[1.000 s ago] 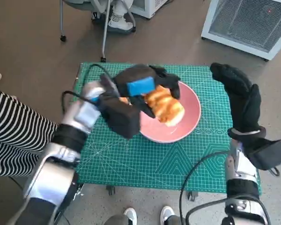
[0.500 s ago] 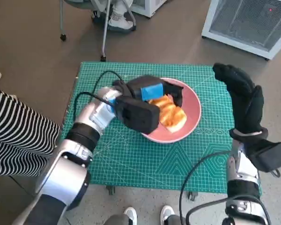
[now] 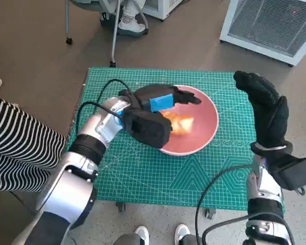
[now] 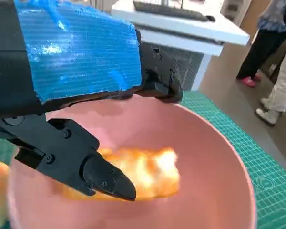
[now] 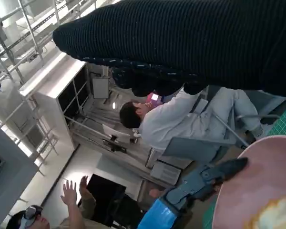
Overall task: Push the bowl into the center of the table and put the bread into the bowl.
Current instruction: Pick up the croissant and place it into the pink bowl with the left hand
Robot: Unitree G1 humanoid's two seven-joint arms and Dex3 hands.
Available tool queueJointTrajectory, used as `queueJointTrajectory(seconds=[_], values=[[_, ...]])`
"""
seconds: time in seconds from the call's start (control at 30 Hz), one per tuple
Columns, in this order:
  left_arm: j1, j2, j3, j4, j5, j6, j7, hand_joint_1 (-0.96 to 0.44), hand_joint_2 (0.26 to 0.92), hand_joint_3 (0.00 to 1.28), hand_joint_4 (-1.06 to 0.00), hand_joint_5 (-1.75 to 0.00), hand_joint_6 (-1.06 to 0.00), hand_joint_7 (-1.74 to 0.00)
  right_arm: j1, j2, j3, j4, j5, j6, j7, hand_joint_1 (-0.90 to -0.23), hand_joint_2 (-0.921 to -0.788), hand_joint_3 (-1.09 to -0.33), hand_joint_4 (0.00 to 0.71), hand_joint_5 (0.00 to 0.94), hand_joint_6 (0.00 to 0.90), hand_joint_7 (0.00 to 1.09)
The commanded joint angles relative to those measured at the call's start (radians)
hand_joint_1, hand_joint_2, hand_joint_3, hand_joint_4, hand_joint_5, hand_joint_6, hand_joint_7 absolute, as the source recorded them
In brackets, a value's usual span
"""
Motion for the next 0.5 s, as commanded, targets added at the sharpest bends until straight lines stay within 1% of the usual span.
queueJointTrajectory(seconds=[0.03,0.07,0.13,0.2,0.4,0.5], values=[[-0.004,0.013,0.0,-0.007,0.003,-0.015,0.012,-0.37,0.833,0.0,-0.14,0.0,-0.23,-0.07,0.021,-0.005,0.002,0.005,-0.001,0.012,-0.006,-0.722,-0.921,-0.765,0.133,0.002,0.043,0.42],[-0.004,0.013,0.0,-0.007,0.003,-0.015,0.013,-0.37,0.834,0.0,-0.14,0.0,-0.23,-0.07,0.021,-0.005,0.002,0.005,-0.001,0.012,-0.006,-0.722,-0.921,-0.765,0.133,0.002,0.043,0.43],[0.009,0.092,0.048,-0.049,-0.04,-0.068,0.011,-0.37,0.834,0.0,-0.13,0.0,-0.24,-0.07,0.021,-0.002,0.005,0.005,-0.001,0.011,-0.004,-0.723,-0.921,-0.765,0.134,0.002,0.043,0.43],[0.017,0.14,0.079,-0.07,-0.064,-0.096,0.008,-0.38,0.835,0.0,-0.13,0.0,-0.24,-0.06,0.022,0.0,0.006,0.004,-0.001,0.012,-0.004,-0.723,-0.921,-0.765,0.134,0.002,0.043,0.43],[0.026,0.202,0.117,-0.091,-0.086,-0.108,0.001,-0.33,0.828,0.0,-0.12,0.0,-0.24,-0.05,0.021,0.0,0.007,0.001,0.006,0.016,0.0,-0.724,-0.921,-0.765,0.134,0.002,0.041,0.43],[0.029,0.234,0.13,-0.106,-0.09,-0.094,-0.006,-0.3,0.823,0.0,-0.12,0.0,-0.25,-0.05,0.022,0.002,0.009,-0.004,0.006,0.018,-0.001,-0.725,-0.921,-0.764,0.134,0.002,0.041,0.43]])
